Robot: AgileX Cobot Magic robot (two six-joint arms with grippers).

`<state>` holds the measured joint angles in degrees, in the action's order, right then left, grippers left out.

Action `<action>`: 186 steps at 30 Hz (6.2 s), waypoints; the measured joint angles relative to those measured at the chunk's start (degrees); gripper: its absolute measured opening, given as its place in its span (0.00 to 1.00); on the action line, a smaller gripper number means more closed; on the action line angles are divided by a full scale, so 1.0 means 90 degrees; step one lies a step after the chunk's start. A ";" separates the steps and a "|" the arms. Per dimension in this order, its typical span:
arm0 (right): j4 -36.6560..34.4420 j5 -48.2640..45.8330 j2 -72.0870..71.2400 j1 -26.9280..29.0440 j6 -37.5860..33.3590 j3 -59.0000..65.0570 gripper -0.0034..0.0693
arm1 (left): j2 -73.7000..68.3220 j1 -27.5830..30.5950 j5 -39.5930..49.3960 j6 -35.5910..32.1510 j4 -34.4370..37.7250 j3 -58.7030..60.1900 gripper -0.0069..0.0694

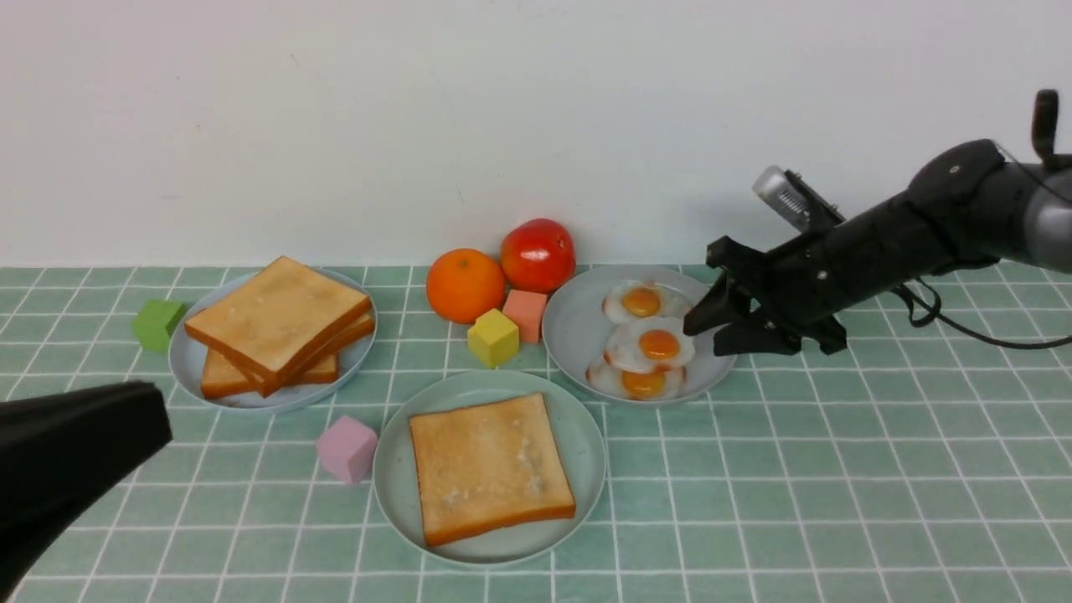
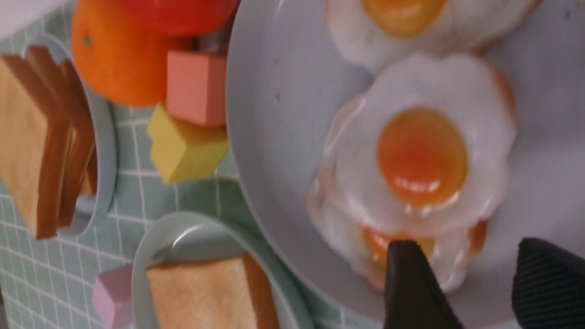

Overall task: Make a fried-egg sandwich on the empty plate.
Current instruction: Use the right arm to grab a fried egg, then use the right arm to place the fried egg on the slice of bread in the middle, then use the left arm to grab a slice of bread, then use the left arm to place a slice of bread on the fried egg in the middle

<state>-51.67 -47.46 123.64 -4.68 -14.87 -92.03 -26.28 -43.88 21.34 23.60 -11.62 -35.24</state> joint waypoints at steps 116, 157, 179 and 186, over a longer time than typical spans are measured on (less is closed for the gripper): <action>0.2066 -0.1110 -0.1632 -0.1527 -0.0120 0.0276 0.50 | -0.1434 0.0000 0.1586 0.0446 -0.0442 -0.0071 0.09; 0.4322 -0.1618 -0.8233 -0.2148 0.1162 0.3479 0.05 | -0.9530 0.3531 0.0718 -0.3369 -0.0630 -0.4445 0.50; 0.4312 -0.1674 -0.8327 -0.2148 0.1149 0.3479 0.06 | -0.7355 0.2150 0.1436 -0.3925 -0.0132 -0.3869 0.17; 0.4335 -0.1694 -0.8703 -0.2148 0.1001 0.3479 0.06 | -0.7238 0.0673 0.1204 -0.4671 -0.0207 -0.2592 0.17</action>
<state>-12.65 -62.71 45.32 -24.02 -5.86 -60.72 -91.42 -37.83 32.18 -18.44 -13.49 -58.57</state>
